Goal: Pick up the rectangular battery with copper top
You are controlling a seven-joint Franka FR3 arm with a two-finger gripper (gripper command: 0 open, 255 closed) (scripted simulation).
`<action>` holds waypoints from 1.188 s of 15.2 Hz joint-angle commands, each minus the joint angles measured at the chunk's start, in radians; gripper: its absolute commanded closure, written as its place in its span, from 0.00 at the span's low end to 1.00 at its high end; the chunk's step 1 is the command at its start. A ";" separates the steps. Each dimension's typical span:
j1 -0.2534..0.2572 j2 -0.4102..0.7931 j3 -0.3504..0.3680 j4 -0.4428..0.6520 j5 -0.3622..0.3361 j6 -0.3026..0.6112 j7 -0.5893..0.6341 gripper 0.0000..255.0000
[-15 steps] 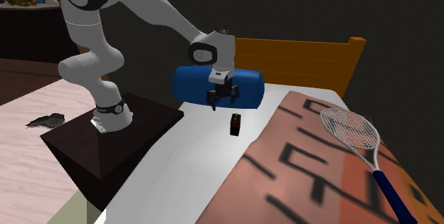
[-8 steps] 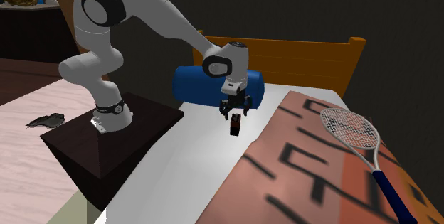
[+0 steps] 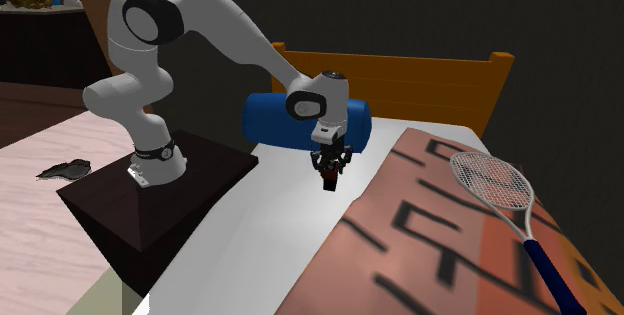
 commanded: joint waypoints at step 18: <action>-0.018 -0.079 0.025 0.010 0.037 -0.086 -0.024 1.00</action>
